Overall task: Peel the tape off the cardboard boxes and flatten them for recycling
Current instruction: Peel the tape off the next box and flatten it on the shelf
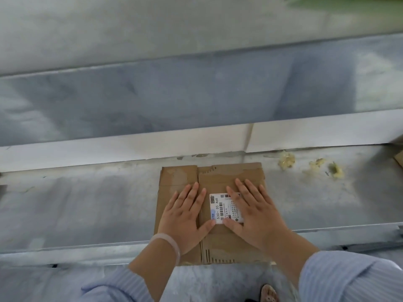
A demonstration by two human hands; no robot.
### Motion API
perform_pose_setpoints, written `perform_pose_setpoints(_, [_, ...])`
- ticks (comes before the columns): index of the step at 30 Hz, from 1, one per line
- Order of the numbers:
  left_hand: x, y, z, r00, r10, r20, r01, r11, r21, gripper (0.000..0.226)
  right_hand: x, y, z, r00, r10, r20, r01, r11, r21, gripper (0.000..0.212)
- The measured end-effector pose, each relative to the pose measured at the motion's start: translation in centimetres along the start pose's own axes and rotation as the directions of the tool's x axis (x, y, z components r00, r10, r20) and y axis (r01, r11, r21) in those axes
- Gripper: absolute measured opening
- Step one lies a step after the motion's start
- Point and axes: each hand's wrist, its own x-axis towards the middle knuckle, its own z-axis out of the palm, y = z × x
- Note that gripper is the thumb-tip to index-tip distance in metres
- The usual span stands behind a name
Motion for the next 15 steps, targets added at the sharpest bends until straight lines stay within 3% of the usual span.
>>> perform_pose_setpoints(15, [1.08, -0.05, 0.41, 0.996, -0.083, -0.025, 0.083, 0.997, 0.004, 0.082, 1.09, 0.34, 0.00, 1.000, -0.009, -0.025, 0.009, 1.000, -0.016, 0.097])
